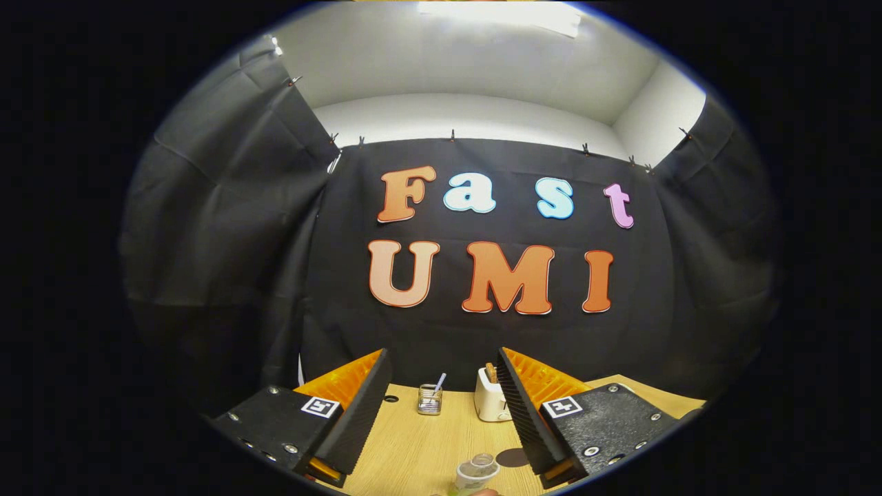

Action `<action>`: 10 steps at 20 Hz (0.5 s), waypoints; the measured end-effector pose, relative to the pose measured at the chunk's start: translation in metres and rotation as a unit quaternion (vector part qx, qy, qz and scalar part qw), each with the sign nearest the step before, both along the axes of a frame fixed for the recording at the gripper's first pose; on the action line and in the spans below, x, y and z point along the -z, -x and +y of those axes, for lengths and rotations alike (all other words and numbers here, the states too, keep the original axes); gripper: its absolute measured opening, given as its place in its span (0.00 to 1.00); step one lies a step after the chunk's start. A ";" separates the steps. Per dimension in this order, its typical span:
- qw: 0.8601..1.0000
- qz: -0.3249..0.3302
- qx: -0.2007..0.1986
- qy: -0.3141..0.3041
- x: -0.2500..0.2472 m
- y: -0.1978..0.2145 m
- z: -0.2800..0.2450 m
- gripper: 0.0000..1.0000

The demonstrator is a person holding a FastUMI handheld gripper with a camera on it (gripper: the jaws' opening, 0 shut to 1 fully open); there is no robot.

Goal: Take the bottle from table, then pour the juice into the cup, finally place the bottle on the coaster

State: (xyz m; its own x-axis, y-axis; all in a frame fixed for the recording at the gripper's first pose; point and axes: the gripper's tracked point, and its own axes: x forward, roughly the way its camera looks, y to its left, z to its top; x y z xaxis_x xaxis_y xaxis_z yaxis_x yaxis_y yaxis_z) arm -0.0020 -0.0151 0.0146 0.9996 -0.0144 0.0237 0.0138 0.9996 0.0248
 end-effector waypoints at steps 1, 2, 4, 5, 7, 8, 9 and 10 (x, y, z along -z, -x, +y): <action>1.000 -0.001 0.000 -0.001 -0.001 0.000 0.000 0.91; 1.000 -0.001 0.000 -0.001 -0.001 0.000 0.000 0.91; 1.000 -0.001 -0.002 -0.001 -0.002 -0.001 0.001 0.91; 1.000 -0.001 -0.002 0.000 -0.002 -0.001 0.001 0.91; 1.000 0.002 0.001 0.003 -0.002 -0.001 0.000 0.91; 1.000 0.002 0.002 0.004 -0.001 -0.001 0.000 0.91; 1.000 0.003 0.001 0.005 -0.002 -0.001 0.001 0.91; 1.000 0.001 0.001 0.004 -0.003 -0.001 0.003 0.91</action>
State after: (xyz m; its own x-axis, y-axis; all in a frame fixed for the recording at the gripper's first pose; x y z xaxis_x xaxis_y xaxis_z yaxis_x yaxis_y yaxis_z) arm -0.0013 -0.0124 0.0177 0.9996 -0.0165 0.0213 0.0162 0.9997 0.0160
